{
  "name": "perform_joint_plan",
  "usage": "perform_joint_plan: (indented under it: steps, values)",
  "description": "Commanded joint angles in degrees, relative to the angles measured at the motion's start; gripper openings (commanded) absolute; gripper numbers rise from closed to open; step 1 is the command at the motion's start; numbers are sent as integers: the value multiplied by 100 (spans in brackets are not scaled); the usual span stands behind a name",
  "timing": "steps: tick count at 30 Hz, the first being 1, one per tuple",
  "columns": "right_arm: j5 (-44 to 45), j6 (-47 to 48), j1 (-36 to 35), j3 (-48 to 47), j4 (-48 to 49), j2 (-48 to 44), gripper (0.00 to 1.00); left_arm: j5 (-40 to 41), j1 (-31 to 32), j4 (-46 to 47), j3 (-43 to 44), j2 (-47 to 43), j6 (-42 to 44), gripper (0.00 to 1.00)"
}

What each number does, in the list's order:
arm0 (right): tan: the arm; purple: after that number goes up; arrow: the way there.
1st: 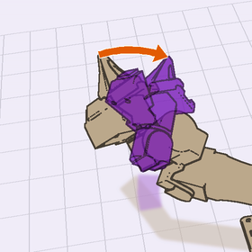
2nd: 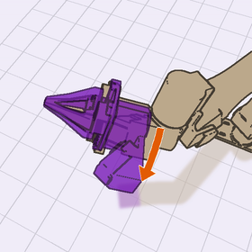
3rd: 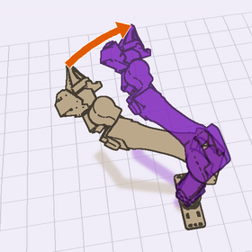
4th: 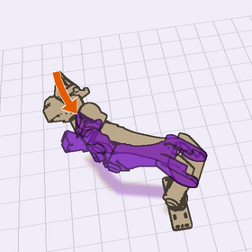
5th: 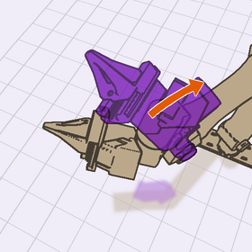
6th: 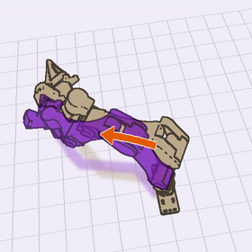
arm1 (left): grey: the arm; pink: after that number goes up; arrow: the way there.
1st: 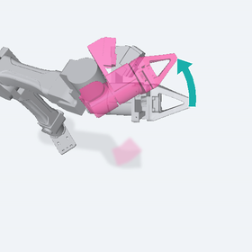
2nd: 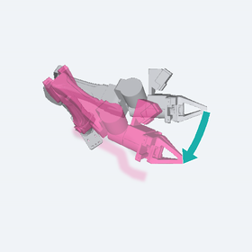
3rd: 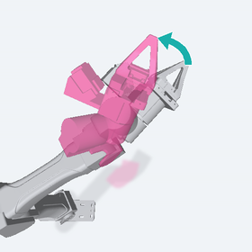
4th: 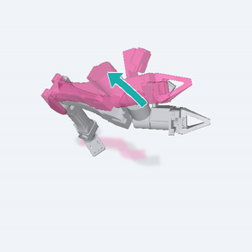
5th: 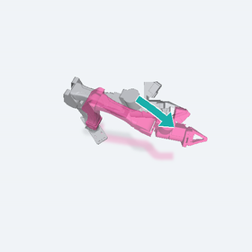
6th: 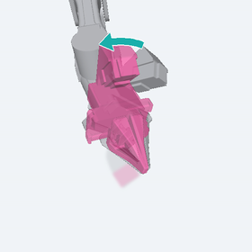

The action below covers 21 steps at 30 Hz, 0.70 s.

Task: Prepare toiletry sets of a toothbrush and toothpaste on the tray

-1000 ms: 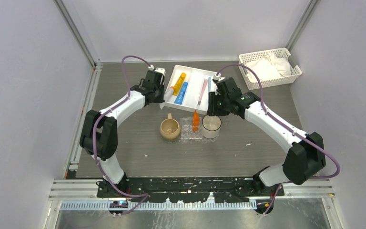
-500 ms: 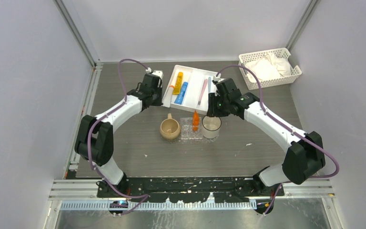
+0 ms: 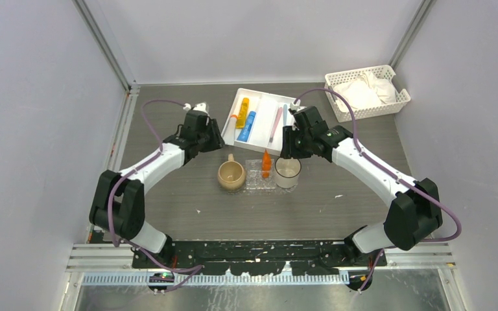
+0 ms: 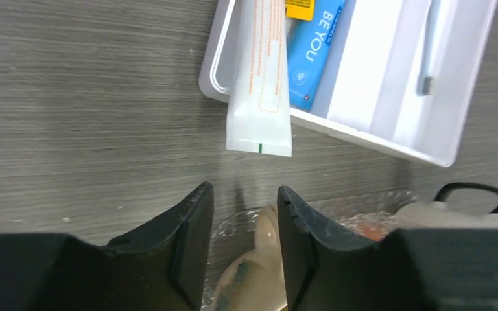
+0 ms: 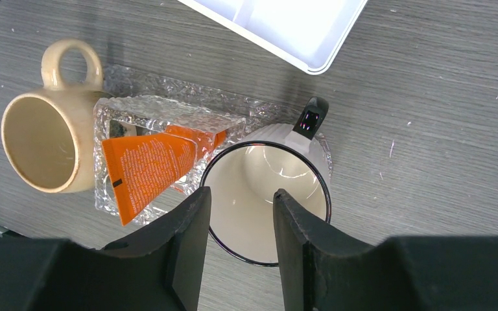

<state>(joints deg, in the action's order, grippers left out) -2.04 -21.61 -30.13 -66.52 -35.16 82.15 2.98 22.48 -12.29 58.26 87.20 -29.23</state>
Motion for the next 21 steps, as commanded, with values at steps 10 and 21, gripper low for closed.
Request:
perform_joint_plan:
  steps: [10, 21]
  values:
    - [57, -39, 23, -49, 49, -335, 47, -439, -141, 3342, -1032, 364, -3279, 43]
    - [-28, -41, 17, -6, 129, -297, 46, 1263, 118, 3095, -1967, -820, -3474, 44]
